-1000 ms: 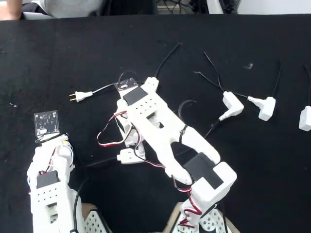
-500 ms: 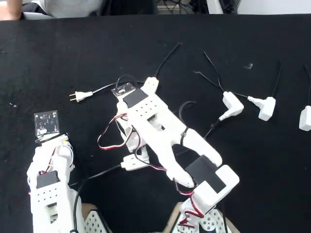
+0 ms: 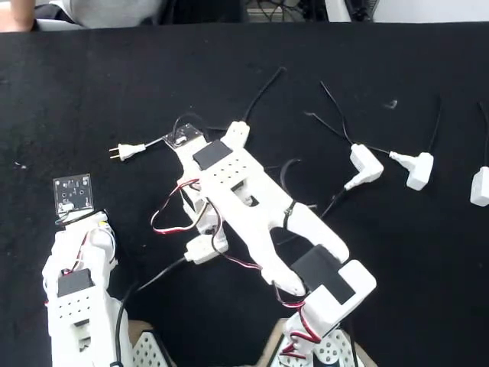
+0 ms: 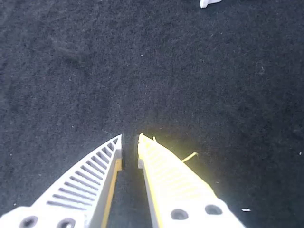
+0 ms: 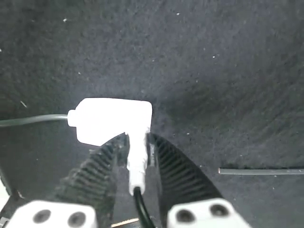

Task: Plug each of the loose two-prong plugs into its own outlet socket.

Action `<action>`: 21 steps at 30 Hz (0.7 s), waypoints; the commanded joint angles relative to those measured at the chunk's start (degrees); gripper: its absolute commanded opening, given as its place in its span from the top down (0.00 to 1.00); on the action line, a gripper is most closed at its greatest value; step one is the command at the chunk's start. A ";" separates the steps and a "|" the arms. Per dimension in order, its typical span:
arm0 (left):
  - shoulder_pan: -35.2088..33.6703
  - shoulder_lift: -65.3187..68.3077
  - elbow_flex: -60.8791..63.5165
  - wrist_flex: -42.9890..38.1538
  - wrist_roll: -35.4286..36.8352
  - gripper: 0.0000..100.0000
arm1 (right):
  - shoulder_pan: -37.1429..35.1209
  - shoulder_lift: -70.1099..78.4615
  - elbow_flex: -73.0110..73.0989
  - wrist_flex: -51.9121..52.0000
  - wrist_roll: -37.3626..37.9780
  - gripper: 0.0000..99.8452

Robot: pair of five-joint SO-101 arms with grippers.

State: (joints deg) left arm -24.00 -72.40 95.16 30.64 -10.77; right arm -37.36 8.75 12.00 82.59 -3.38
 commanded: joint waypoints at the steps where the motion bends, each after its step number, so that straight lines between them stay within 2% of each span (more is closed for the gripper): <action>1: -0.57 -0.62 -0.22 -1.05 -0.26 0.94 | -0.62 -3.74 -1.36 -0.88 0.35 0.99; 7: -0.57 -0.62 -0.22 -1.05 -0.26 0.94 | -0.97 -3.21 1.27 -1.14 -2.55 0.99; 21: -0.57 -0.62 -0.22 -1.05 -0.26 0.94 | -3.43 -3.30 5.32 -4.31 -1.58 0.99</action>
State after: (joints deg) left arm -24.00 -72.40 95.16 30.64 -10.77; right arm -39.91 8.04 17.45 79.25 -5.23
